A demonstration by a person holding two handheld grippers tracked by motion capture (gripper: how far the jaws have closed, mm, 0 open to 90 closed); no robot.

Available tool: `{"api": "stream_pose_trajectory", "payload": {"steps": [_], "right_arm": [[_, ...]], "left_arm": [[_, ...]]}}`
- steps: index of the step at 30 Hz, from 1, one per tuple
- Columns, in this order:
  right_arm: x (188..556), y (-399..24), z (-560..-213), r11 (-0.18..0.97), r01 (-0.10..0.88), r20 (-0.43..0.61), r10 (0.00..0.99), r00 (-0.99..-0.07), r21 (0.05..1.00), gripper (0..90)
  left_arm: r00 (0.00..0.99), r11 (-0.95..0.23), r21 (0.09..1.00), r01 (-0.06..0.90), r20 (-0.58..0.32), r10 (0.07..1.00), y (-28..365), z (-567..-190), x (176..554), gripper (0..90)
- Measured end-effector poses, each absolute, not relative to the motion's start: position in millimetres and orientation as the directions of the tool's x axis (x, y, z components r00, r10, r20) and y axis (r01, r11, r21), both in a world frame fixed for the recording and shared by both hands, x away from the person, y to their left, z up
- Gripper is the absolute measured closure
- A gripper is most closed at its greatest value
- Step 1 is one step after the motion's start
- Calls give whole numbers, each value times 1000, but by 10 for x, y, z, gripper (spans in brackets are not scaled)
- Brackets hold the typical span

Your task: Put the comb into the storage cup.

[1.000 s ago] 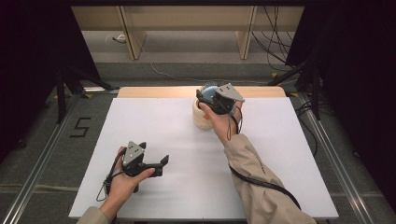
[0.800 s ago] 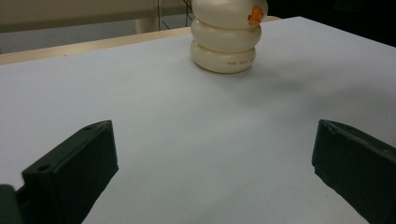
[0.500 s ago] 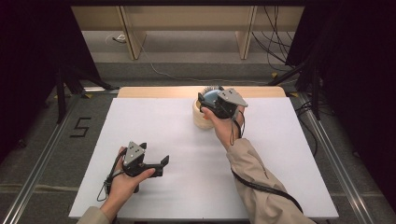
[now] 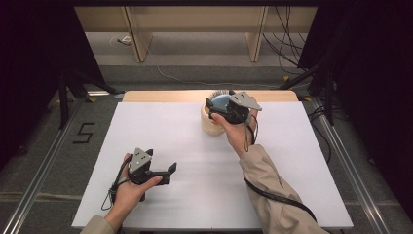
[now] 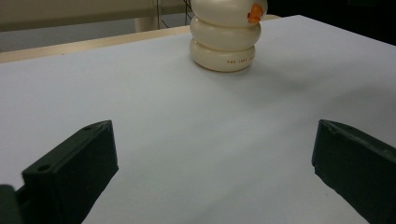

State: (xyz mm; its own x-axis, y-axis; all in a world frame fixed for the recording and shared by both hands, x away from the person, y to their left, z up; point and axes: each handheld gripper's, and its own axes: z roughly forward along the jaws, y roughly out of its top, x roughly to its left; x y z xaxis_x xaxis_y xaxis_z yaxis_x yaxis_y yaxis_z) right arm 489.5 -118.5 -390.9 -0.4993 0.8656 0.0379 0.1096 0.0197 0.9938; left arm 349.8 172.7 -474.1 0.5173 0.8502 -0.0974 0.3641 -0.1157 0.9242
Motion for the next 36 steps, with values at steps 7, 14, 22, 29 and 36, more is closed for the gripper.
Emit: {"api": "stream_pose_trajectory", "payload": {"steps": [7,14,22,29,36], "right_arm": [[4860,-1226,-3879,24,111,39,846,-531,994,54],[4800,-1317,-3832,15,107,46,839,-543,994,54],[4708,-1379,-3795,43,101,22,825,-565,994,63],[4626,-1454,-3770,58,100,12,812,-584,993,57],[4551,-1529,-3800,71,101,3,807,-591,992,59]], "left_arm": [[518,-118,924,363,-95,850,1724,-4741,3496,0],[516,-119,924,365,-94,851,1722,-4743,3497,0],[517,-120,924,364,-93,851,1721,-4742,3495,0],[516,-120,924,363,-92,852,1720,-4739,3494,0],[514,-115,924,365,-97,852,1721,-4741,3495,0]]}}
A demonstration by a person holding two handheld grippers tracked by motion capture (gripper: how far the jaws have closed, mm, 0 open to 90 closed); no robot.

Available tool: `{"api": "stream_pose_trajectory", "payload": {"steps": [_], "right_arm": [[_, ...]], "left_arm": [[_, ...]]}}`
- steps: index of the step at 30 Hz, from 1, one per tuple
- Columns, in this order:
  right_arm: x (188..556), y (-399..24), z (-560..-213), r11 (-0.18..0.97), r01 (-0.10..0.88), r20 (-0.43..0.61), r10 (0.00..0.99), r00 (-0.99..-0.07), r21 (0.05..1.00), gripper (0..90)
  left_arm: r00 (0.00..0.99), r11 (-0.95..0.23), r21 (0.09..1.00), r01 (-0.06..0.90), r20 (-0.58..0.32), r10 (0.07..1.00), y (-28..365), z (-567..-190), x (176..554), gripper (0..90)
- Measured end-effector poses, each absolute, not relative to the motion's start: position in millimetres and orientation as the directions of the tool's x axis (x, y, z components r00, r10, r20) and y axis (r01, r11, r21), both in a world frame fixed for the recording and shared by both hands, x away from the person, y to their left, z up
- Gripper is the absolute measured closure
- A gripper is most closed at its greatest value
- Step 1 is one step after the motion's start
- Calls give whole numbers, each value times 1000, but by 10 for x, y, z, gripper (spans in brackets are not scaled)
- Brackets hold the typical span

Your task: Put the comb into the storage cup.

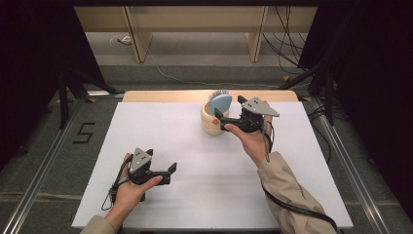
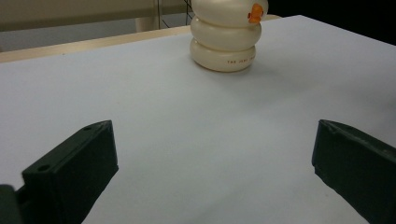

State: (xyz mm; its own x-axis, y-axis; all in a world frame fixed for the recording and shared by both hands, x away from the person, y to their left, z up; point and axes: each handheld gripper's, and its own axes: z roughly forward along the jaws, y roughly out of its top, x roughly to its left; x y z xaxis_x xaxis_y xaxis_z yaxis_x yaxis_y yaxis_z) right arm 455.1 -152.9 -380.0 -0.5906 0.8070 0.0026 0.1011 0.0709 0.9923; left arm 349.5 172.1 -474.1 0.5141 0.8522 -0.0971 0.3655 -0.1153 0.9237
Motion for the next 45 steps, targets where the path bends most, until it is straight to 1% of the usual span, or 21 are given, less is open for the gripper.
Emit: {"api": "stream_pose_trajectory", "payload": {"steps": [19,45], "right_arm": [[4440,-1717,-3875,93,133,5,801,-599,987,65],[4303,-1907,-3928,110,152,6,791,-612,982,76]], "left_arm": [[513,-117,924,363,-94,853,1726,-4742,3496,0],[511,-117,926,359,-90,855,1735,-4733,3495,0]]}}
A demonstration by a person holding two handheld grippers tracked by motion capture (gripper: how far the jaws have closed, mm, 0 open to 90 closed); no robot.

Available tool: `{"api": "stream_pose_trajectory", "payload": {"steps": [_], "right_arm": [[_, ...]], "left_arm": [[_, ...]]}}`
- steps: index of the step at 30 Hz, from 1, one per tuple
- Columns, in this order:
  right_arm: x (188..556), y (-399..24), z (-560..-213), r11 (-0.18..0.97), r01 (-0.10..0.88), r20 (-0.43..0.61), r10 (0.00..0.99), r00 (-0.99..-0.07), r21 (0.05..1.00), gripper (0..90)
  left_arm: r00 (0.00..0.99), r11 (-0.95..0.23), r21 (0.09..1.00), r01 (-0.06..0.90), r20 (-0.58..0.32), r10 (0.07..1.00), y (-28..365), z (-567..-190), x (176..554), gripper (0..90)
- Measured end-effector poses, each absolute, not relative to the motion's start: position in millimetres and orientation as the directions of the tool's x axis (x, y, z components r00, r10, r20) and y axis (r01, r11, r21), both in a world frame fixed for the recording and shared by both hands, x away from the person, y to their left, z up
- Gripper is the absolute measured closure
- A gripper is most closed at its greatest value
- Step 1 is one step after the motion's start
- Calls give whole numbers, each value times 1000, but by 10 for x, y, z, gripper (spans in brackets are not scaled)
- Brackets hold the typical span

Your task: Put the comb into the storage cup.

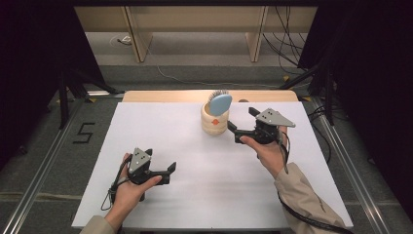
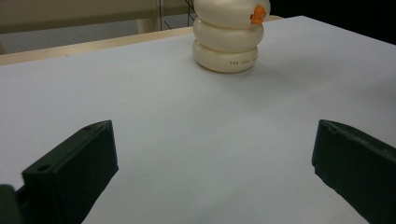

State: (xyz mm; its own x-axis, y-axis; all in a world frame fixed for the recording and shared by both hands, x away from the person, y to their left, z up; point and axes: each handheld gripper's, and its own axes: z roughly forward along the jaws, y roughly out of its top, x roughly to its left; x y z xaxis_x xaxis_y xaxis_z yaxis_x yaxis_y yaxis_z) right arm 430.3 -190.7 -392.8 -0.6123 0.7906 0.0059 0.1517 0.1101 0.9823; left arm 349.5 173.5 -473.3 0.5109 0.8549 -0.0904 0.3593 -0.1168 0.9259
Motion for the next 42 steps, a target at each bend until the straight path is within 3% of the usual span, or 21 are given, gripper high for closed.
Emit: {"api": "stream_pose_trajectory", "payload": {"steps": [42], "right_arm": [[4028,-2337,-4069,132,182,6,795,-606,974,97]], "left_arm": [[507,-120,926,359,-85,858,1754,-4726,3493,0]]}}
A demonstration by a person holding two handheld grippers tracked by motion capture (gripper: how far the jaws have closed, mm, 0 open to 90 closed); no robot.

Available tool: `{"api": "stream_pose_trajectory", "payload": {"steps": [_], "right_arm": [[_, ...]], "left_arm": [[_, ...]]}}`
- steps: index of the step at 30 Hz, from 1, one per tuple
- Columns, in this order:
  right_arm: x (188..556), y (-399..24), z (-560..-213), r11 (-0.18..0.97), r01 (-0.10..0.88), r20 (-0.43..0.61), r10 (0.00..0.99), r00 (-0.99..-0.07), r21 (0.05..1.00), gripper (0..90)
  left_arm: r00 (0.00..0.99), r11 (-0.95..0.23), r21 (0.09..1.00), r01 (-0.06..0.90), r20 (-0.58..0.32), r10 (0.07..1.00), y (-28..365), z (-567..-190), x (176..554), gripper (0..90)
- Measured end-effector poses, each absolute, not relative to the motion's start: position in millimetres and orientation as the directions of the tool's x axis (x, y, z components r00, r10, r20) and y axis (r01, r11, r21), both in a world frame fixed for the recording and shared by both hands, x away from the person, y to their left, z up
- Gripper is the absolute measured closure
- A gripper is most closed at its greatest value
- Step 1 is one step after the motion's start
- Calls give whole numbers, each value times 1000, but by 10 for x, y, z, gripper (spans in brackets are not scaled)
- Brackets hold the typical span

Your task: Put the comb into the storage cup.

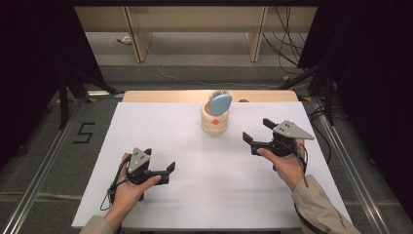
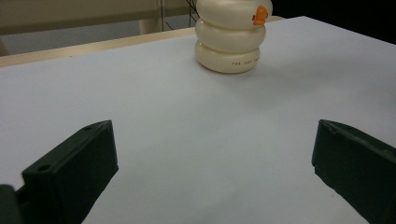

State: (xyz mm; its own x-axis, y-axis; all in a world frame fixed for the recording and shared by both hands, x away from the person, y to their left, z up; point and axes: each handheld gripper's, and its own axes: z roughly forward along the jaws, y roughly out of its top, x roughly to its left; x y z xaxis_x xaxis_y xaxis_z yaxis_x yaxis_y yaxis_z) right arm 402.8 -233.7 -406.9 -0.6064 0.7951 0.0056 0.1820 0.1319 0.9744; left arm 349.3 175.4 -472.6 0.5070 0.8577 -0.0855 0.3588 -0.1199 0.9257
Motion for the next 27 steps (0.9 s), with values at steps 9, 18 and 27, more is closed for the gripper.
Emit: {"api": "stream_pose_trajectory", "payload": {"steps": [9,18,27], "right_arm": [[3957,-2414,-4120,140,194,7,793,-609,971,99],[3905,-2480,-4151,149,199,6,787,-616,969,112],[3859,-2552,-4186,159,208,4,785,-620,965,114]], "left_arm": [[507,-120,926,358,-85,858,1754,-4724,3493,0],[506,-120,928,354,-82,858,1762,-4719,3495,0],[506,-121,927,354,-82,858,1764,-4718,3491,0]]}}
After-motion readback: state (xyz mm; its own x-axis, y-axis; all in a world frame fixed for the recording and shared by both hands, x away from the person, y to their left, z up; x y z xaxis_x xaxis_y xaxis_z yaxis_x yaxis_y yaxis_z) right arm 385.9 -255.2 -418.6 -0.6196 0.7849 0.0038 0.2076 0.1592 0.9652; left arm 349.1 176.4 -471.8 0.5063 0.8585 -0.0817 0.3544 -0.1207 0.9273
